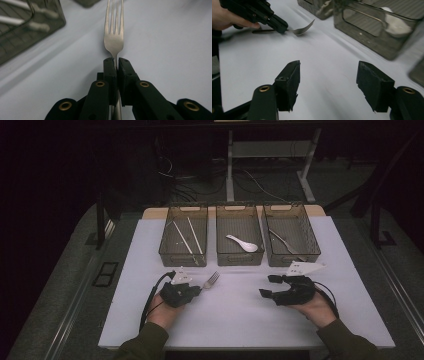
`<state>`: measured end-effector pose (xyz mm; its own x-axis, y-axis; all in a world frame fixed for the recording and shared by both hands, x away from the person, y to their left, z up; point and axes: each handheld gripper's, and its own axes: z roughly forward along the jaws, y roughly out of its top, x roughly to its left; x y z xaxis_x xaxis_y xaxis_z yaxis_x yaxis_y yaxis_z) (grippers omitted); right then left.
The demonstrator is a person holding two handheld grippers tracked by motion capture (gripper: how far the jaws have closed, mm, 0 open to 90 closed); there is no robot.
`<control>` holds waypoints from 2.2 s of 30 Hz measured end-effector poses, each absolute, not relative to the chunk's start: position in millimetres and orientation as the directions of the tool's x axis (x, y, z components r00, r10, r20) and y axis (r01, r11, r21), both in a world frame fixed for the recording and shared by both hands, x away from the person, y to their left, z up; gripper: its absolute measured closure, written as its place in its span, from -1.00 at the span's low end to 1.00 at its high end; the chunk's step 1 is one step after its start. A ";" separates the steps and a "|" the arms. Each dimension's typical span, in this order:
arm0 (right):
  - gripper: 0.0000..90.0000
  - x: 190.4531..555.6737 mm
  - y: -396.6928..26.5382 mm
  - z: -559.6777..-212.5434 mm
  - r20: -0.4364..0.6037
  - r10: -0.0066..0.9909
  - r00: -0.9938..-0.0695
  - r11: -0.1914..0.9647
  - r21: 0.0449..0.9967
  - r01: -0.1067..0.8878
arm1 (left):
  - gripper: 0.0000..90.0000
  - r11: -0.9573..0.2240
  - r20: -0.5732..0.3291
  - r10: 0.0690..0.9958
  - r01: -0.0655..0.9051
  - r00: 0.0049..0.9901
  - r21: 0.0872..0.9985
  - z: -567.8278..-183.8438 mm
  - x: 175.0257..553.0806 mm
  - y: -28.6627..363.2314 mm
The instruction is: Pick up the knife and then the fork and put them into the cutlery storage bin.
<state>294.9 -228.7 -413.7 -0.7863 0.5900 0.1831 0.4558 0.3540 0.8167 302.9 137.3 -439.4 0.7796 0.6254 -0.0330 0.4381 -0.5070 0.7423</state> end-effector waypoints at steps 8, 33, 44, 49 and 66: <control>-0.06 313.1 -191.4 -417.0 0.283 0.539 -0.793 0.292 0.821 0.491 | 0.89 -0.470 -0.044 0.580 0.378 0.814 0.798 -421.9 296.2 112.1; 0.94 340.4 -199.2 -394.6 0.440 0.530 -0.725 0.044 0.840 0.541 | 0.69 -0.390 -0.041 0.537 0.291 0.843 0.874 -401.7 303.7 58.5; 0.95 354.9 -253.9 -359.5 0.363 0.640 -0.677 0.001 0.881 0.473 | 0.25 -0.383 -0.062 0.516 0.295 0.855 0.875 -402.5 295.8 93.0; 0.94 361.2 -285.1 -344.1 0.331 0.697 -0.636 -0.018 0.895 0.446 | 0.09 -0.377 -0.074 0.522 0.307 0.850 0.874 -404.8 290.9 112.9; 0.95 376.2 -372.0 -308.3 0.260 0.851 -0.456 -0.073 0.919 0.387 | -0.27 -0.346 -0.105 0.576 0.358 0.810 0.867 -412.8 279.4 174.7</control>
